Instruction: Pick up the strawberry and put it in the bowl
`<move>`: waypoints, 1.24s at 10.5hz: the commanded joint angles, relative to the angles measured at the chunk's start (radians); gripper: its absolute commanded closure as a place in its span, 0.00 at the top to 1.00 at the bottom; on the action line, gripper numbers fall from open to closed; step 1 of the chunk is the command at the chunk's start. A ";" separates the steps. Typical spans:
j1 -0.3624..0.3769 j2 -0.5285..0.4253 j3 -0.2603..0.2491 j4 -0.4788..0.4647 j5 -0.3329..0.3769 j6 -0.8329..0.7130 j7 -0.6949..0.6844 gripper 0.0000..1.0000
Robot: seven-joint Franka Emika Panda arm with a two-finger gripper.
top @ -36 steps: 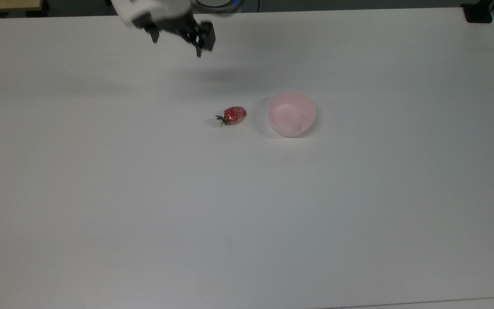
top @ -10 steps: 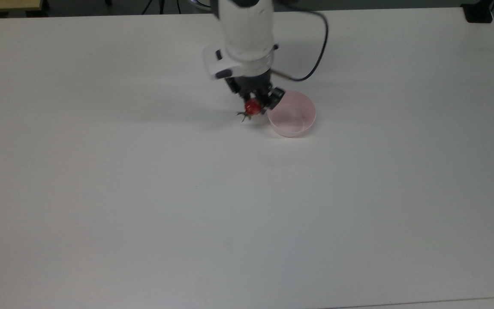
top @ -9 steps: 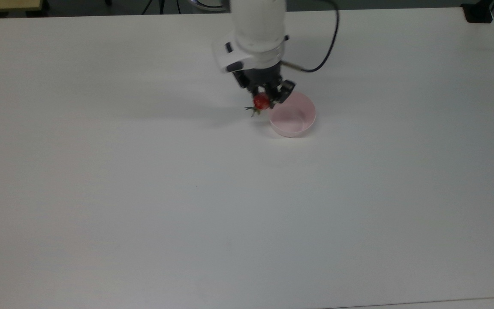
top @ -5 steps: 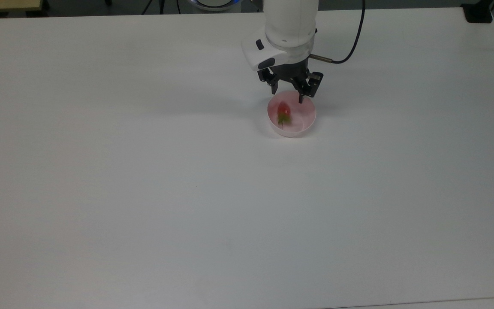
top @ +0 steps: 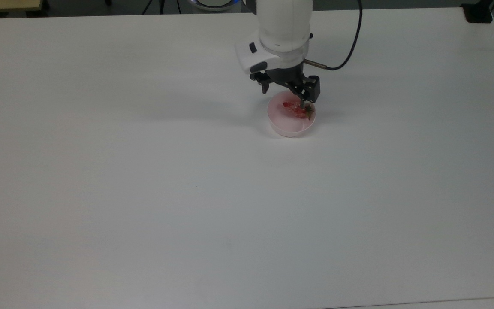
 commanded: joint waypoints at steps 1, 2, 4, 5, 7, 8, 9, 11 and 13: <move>-0.023 -0.058 -0.029 0.134 -0.001 -0.231 -0.080 1.00; -0.023 -0.079 -0.052 0.174 -0.001 -0.299 -0.127 1.00; -0.006 -0.158 -0.151 0.213 -0.037 -0.403 -0.136 1.00; -0.004 -0.176 -0.187 0.234 -0.041 -0.448 -0.136 1.00; 0.032 -0.235 -0.300 0.256 -0.030 -0.526 -0.145 1.00; 0.070 -0.266 -0.359 0.257 -0.036 -0.537 -0.205 1.00; 0.066 -0.275 -0.379 0.259 -0.036 -0.542 -0.307 1.00; 0.039 -0.274 -0.396 0.293 -0.050 -0.543 -0.542 1.00; 0.037 -0.271 -0.420 0.308 -0.070 -0.531 -0.606 1.00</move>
